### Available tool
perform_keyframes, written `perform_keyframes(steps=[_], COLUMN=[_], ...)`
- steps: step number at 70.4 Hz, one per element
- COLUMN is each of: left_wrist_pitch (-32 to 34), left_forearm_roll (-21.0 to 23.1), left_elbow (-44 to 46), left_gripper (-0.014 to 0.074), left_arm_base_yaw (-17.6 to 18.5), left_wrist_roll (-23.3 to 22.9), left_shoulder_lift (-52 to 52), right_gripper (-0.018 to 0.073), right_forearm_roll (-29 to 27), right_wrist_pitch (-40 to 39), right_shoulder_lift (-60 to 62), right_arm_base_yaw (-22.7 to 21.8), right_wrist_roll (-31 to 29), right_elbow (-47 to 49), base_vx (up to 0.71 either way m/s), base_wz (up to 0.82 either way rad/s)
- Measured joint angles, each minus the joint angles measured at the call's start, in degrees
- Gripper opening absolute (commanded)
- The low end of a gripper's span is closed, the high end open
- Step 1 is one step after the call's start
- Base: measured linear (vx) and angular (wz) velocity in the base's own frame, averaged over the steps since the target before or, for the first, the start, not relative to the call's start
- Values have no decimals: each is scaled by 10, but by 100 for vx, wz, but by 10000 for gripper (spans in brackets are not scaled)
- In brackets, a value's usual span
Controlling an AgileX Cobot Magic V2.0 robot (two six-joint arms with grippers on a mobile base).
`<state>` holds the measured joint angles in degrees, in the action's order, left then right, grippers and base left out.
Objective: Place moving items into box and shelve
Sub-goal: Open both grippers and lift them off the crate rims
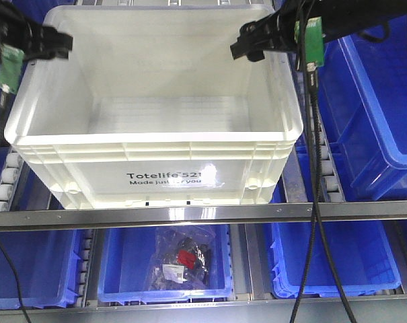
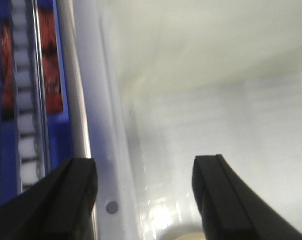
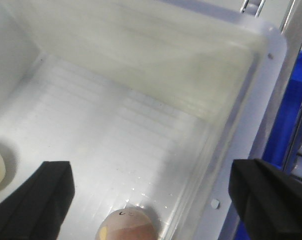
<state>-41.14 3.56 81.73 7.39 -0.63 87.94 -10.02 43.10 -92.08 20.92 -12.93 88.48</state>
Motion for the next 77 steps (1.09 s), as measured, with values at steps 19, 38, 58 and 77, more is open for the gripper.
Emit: perform_keyframes(steps=[19, 38, 58, 77], left_wrist_pitch=[-40, -30, 75, 133], left_forearm_roll=[-14, -14, -22, -28], left_elbow=[1, -33, -222, -424], left_gripper=[532, 499, 433, 401], left_arm_base_yaw=[2, 2, 2, 2], left_wrist_roll=[0, -38, -14, -12], left_shoulder_lift=[-19, -47, -180, -381], right_gripper=[540, 470, 466, 466], right_forearm_roll=[-4, -13, -18, -20], right_wrist_pitch=[15, 12, -179, -286], right_shoulder_lift=[14, 17, 135, 330], right_arm_base_yaw=[0, 0, 0, 0], right_wrist_roll=[0, 20, 16, -45], right_elbow=[0, -7, -212, -430], base_vx=[0, 0, 0, 0], base_wz=[0, 0, 0, 0])
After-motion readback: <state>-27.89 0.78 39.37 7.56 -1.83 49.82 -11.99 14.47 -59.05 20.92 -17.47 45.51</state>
